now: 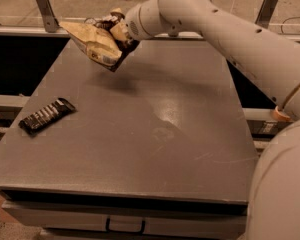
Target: Move brown chip bag near coke can
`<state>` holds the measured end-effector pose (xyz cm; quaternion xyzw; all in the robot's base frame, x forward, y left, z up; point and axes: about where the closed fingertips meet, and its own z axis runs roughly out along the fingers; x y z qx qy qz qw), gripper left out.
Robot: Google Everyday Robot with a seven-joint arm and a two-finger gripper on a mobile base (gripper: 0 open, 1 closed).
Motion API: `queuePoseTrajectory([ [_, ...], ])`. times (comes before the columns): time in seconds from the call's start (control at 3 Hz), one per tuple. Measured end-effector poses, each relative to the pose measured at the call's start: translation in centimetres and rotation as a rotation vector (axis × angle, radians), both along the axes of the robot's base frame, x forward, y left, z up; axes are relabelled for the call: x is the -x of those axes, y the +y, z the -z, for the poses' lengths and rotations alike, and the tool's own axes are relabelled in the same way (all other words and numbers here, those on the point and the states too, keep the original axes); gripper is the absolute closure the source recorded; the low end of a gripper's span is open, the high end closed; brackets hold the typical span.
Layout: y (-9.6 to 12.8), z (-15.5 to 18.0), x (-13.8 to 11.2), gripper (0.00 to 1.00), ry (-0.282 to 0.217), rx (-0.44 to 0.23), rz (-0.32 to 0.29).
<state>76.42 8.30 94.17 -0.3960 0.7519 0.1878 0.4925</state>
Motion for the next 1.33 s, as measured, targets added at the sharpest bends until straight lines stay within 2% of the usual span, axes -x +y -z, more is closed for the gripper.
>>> queuePoseTrajectory([
  [0.33,-0.3,1.6,-2.2,0.59,0.023,0.002,0.054],
  [1.0,-0.8,2.3,-5.3,0.12,0.027,-0.004,0.107],
  [1.33,-1.5,1.4,-5.9,0.00,0.011,-0.018,0.112],
])
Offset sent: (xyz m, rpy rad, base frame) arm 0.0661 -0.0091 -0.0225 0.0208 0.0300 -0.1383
